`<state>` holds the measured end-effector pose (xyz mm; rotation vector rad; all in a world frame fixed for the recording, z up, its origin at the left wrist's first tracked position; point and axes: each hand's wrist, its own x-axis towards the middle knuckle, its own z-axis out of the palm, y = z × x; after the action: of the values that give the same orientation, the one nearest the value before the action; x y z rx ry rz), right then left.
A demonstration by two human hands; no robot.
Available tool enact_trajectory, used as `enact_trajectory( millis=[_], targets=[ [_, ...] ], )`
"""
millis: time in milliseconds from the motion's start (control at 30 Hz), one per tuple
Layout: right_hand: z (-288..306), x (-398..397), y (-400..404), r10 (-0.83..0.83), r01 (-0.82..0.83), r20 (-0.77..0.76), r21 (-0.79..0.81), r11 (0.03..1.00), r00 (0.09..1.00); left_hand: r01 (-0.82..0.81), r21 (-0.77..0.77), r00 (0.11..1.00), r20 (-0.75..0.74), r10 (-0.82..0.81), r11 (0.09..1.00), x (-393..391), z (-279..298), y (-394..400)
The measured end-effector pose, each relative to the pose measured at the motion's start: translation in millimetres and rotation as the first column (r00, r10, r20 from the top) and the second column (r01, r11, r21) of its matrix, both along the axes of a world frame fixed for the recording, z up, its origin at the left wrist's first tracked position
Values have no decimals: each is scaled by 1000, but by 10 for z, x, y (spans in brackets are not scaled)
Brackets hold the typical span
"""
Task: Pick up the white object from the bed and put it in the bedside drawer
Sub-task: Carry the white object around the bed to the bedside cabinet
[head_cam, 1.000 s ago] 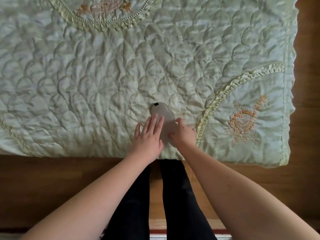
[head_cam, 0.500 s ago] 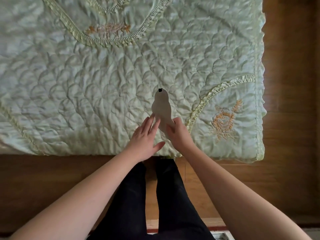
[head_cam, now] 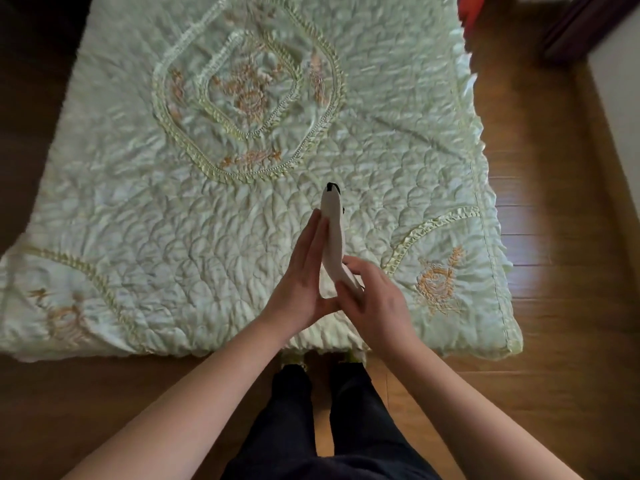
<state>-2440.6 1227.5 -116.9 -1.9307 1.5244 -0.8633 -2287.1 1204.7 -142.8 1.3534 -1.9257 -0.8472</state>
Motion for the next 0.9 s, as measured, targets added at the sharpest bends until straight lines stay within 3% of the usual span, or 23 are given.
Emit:
enact_trajectory(
  millis=[233,467,667,800,900],
  targets=[
    [499,-12,-56,-4,11,55,-129,992,998,-30,-34,996,-90,27,999,-46,525,-103],
    [864,58,-111,58,-48,54,-169,984,997,-24,14,996,-87,25,1000,2,874,-48],
    [1078,5,-175,42,-33,30,-245,969,999,-61,-47,998,-35,59,997,39,1052,-102],
    [1159,-32,-226,-27,8,-52,-326,945,998,-135,52,989,-50,137,990,22,1187,-111],
    [1193,-99,-273,-118,120,26,-310,943,993,-240,227,951,-139,275,944,17,1259,-135]
  ],
)
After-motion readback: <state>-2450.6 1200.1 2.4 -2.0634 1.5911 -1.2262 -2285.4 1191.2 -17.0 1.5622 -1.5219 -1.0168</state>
